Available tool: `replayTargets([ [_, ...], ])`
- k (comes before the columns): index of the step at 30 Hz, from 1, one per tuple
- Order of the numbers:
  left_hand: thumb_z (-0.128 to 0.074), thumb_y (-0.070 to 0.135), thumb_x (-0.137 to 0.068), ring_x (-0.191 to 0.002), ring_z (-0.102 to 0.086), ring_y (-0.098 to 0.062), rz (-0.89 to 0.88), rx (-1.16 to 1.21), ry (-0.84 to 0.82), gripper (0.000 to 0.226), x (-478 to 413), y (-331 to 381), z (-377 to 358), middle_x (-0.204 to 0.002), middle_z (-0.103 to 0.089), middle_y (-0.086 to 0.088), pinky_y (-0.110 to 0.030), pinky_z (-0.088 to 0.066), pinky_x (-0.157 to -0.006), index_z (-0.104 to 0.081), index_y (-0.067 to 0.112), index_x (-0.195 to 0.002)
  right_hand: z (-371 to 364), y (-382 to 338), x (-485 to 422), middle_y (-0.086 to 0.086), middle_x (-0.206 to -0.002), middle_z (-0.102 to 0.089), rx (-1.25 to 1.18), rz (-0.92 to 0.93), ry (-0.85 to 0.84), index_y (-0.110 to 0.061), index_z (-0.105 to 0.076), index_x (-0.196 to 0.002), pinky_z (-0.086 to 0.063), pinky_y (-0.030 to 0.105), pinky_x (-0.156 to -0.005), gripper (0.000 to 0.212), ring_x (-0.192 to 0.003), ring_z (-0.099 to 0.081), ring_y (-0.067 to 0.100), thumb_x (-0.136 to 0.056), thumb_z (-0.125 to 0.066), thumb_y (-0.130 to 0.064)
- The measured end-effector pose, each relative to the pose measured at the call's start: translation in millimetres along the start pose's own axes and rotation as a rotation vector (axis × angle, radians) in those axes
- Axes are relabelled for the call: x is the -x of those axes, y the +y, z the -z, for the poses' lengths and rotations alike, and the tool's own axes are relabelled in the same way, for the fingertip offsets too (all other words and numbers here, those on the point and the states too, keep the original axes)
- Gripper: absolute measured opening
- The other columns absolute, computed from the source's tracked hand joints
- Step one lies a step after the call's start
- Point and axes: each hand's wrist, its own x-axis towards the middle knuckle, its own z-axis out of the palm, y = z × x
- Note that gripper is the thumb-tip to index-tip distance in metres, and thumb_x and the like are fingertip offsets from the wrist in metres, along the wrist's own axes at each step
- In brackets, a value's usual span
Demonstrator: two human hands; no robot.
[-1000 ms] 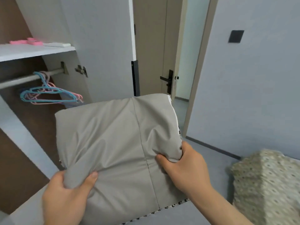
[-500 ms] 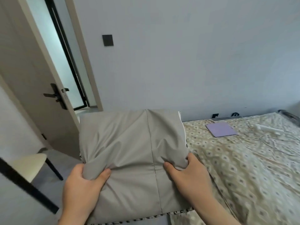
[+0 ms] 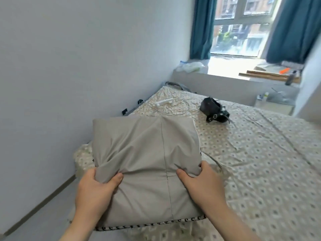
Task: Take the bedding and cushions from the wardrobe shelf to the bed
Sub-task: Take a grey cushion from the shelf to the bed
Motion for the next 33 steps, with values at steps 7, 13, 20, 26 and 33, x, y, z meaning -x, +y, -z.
replayTargets([
  [7, -0.083, 0.046, -0.059, -0.067, -0.059, -0.014, -0.156, 0.023, -0.417, 0.037, 16.3, 40.0, -162.0, -0.072, -0.061, 0.012, -0.032, -0.041, -0.053, -0.053, 0.031, -0.074, 76.4, 107.6, 1.5, -0.015, -0.083, -0.061, 0.053, -0.336, 0.286, -0.029, -0.053, -0.088, -0.05, 0.035, -0.068, 0.059, -0.08, -0.061, 0.014, -0.055, -0.059, -0.078],
  [13, -0.07, 0.062, -0.056, -0.066, -0.056, -0.006, -0.213, 0.026, -0.727, 0.041, 59.7, 46.9, -283.3, -0.074, -0.061, 0.014, -0.03, -0.041, -0.054, -0.052, 0.033, -0.079, 110.9, 194.8, 11.3, -0.02, -0.08, -0.052, 0.111, -0.544, 0.469, -0.03, -0.049, -0.093, -0.044, 0.032, -0.064, 0.058, -0.085, -0.061, 0.016, -0.058, -0.064, -0.074],
  [20, -0.07, 0.056, -0.059, -0.072, -0.058, -0.008, -0.17, -0.013, -0.911, 0.038, 146.9, 2.3, -409.3, -0.077, -0.062, 0.012, -0.033, -0.044, -0.06, -0.051, 0.03, -0.079, 117.9, 333.2, 21.3, -0.024, -0.078, -0.048, 0.176, -0.692, 0.535, -0.021, -0.057, -0.106, -0.039, 0.026, -0.059, 0.079, -0.077, -0.055, 0.011, -0.055, -0.059, -0.082],
  [26, -0.066, 0.062, -0.057, -0.065, -0.054, -0.005, -0.177, -0.106, -0.867, 0.039, 220.4, -79.3, -494.4, -0.067, -0.059, 0.015, -0.031, -0.04, -0.055, -0.048, 0.032, -0.073, 87.5, 465.3, 36.9, -0.012, -0.093, -0.064, 0.192, -0.784, 0.487, -0.026, -0.057, -0.104, -0.047, 0.031, -0.067, 0.078, -0.09, -0.064, 0.018, -0.055, -0.055, -0.086],
  [33, -0.073, 0.056, -0.056, -0.085, -0.059, -0.023, -0.181, -0.238, -0.973, 0.049, 247.2, -163.1, -550.4, -0.088, -0.063, 0.008, -0.038, -0.045, -0.069, -0.05, 0.033, -0.092, 33.5, 563.2, 54.7, -0.008, -0.097, -0.063, 0.183, -0.959, 0.268, -0.025, -0.051, -0.104, -0.052, 0.035, -0.074, 0.076, -0.09, -0.062, 0.021, -0.054, -0.059, -0.082],
])
